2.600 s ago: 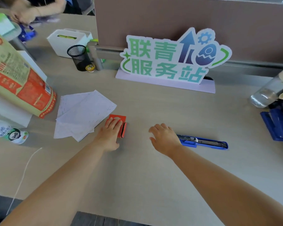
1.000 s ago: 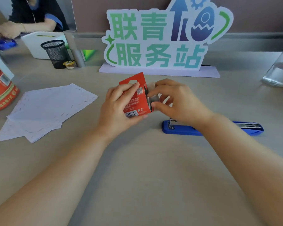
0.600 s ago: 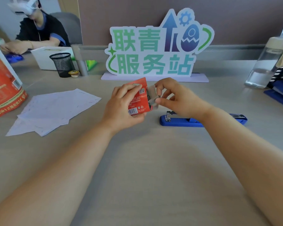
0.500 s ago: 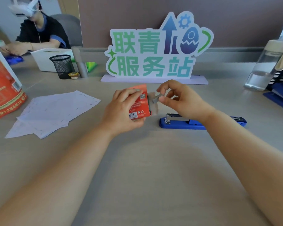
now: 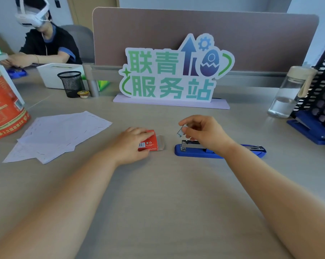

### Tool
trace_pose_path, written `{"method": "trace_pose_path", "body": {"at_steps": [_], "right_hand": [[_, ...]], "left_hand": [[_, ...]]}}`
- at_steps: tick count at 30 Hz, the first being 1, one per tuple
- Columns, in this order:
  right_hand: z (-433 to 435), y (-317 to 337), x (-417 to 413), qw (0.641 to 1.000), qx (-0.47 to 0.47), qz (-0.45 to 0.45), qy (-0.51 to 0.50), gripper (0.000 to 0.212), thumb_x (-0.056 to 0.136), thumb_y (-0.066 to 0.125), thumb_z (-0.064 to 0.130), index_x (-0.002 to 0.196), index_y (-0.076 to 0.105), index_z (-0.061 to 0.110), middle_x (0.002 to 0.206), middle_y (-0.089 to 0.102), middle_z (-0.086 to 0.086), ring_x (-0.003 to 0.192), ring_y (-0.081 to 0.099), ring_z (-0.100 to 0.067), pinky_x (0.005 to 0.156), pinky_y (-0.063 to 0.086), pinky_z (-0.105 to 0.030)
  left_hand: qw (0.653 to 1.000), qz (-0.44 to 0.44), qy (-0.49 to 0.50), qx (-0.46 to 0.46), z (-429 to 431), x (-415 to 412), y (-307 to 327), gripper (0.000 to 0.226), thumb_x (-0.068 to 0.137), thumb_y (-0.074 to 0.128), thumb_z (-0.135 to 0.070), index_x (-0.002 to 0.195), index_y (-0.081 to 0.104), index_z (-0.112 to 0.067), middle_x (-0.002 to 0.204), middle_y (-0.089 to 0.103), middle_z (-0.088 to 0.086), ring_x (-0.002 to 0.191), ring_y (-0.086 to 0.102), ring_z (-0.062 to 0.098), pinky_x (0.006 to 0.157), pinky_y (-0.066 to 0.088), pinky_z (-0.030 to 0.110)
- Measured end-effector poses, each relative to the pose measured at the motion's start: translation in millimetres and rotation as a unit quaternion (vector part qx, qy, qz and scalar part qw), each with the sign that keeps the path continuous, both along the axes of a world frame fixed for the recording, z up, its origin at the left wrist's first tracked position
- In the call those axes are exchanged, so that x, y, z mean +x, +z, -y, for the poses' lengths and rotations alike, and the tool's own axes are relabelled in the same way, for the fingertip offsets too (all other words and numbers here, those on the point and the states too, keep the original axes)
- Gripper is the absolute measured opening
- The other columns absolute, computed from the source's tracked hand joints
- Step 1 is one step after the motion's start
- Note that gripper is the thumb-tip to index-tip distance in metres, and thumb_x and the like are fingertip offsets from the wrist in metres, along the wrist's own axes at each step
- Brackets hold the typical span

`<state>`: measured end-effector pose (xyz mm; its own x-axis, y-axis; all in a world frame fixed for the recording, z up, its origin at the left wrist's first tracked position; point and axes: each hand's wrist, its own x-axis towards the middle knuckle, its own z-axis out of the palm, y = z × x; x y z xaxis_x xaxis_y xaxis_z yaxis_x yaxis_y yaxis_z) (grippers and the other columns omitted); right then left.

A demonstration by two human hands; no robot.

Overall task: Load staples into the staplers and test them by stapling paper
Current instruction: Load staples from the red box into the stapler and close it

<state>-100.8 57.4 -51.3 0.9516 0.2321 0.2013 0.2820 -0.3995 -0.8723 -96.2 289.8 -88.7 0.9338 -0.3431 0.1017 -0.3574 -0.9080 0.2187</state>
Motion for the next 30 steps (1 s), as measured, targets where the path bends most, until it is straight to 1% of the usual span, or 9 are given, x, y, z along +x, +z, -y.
{"method": "trace_pose_path", "body": {"at_steps": [2, 4, 7, 9, 11, 14, 19, 25, 30], "right_hand": [[-0.9, -0.3, -3.0, 1.000, -0.013, 0.002, 0.003, 0.015, 0.086, 0.060, 0.010, 0.084, 0.064, 0.023, 0.072, 0.066, 0.000, 0.062, 0.061, -0.006, 0.073, 0.056, -0.025], [-0.4, 0.0, -6.1, 1.000, -0.009, -0.001, 0.005, 0.017, 0.085, 0.062, 0.008, 0.078, 0.063, 0.025, 0.074, 0.066, -0.001, 0.067, 0.063, -0.011, 0.075, 0.056, -0.028], [2.2, 0.8, -9.4, 1.000, -0.006, 0.003, -0.003, 0.017, 0.083, 0.064, 0.007, 0.077, 0.064, 0.023, 0.078, 0.065, 0.000, 0.071, 0.060, -0.011, 0.073, 0.057, -0.023], [4.4, 1.2, -11.2, 1.000, 0.005, 0.004, -0.014, 0.017, 0.083, 0.065, 0.006, 0.077, 0.065, 0.023, 0.082, 0.065, -0.003, 0.070, 0.059, -0.009, 0.070, 0.056, -0.019], [6.3, 1.3, -13.3, 1.000, 0.018, 0.006, -0.020, 0.019, 0.082, 0.066, 0.007, 0.077, 0.065, 0.025, 0.085, 0.065, -0.006, 0.072, 0.059, -0.011, 0.069, 0.055, -0.016], [6.6, -1.4, -16.7, 0.999, 0.036, 0.003, -0.020, 0.020, 0.081, 0.067, 0.007, 0.078, 0.065, 0.026, 0.081, 0.064, -0.005, 0.071, 0.060, -0.013, 0.074, 0.054, -0.020], [4.0, -5.6, -19.3, 0.998, 0.048, -0.010, -0.029, 0.019, 0.080, 0.066, 0.004, 0.074, 0.065, 0.022, 0.070, 0.065, 0.001, 0.058, 0.061, 0.000, 0.068, 0.053, -0.013], [5.1, -6.2, -20.4, 0.997, 0.059, -0.015, -0.041, 0.017, 0.080, 0.067, 0.002, 0.075, 0.066, 0.019, 0.069, 0.066, -0.001, 0.060, 0.063, -0.005, 0.067, 0.055, -0.015], [16.8, -1.1, -17.9, 0.992, 0.094, -0.035, -0.073, 0.016, 0.077, 0.070, 0.002, 0.078, 0.068, 0.018, 0.074, 0.066, -0.004, 0.067, 0.063, -0.013, 0.073, 0.056, -0.020]], "left_hand": [[0.998, 0.052, -0.002, 0.021, 6.2, -4.5, 5.4, 0.067, 0.071, 0.041, -0.043, 0.134, 0.043, -0.022, 0.149, 0.033, 0.003, 0.139, 0.023, 0.026, 0.113, 0.022, 0.042], [0.991, 0.121, -0.027, -0.050, 20.7, -11.6, 10.4, 0.060, 0.067, 0.042, -0.045, 0.118, 0.060, -0.018, 0.131, 0.054, 0.005, 0.123, 0.045, 0.027, 0.102, 0.035, 0.040], [0.971, 0.104, -0.016, -0.216, 47.2, -28.7, 17.6, 0.033, 0.072, 0.065, -0.039, 0.098, 0.068, -0.019, 0.094, 0.062, -0.007, 0.085, 0.061, 0.007, 0.078, 0.046, 0.017], [0.964, 0.083, -0.004, -0.252, 58.4, -35.6, 16.3, 0.023, 0.074, 0.073, -0.028, 0.095, 0.068, -0.020, 0.087, 0.060, -0.013, 0.070, 0.055, -0.008, 0.064, 0.037, -0.001], [0.957, 0.084, -0.003, -0.277, 62.5, -37.3, 12.4, 0.023, 0.074, 0.075, -0.022, 0.095, 0.067, -0.018, 0.084, 0.060, -0.015, 0.062, 0.053, -0.014, 0.061, 0.034, -0.004], [0.941, 0.080, 0.002, -0.328, 63.9, -38.1, 11.0, 0.025, 0.072, 0.076, -0.019, 0.095, 0.067, -0.017, 0.085, 0.064, -0.014, 0.066, 0.054, -0.020, 0.063, 0.037, -0.003], [0.913, 0.046, 0.012, -0.404, 66.5, -37.3, 11.4, 0.018, 0.074, 0.074, -0.013, 0.084, 0.063, -0.021, 0.078, 0.065, -0.015, 0.069, 0.059, -0.014, 0.064, 0.040, -0.002], [0.907, 0.052, 0.010, -0.418, 66.3, -38.6, 12.1, 0.013, 0.076, 0.071, -0.008, 0.087, 0.070, -0.016, 0.074, 0.064, -0.015, 0.065, 0.057, -0.017, 0.061, 0.039, -0.002], [0.907, 0.072, 0.031, -0.413, 63.8, -33.4, 11.0, 0.015, 0.076, 0.071, -0.010, 0.080, 0.068, -0.024, 0.071, 0.064, -0.018, 0.065, 0.058, -0.011, 0.059, 0.040, 0.000]]}}
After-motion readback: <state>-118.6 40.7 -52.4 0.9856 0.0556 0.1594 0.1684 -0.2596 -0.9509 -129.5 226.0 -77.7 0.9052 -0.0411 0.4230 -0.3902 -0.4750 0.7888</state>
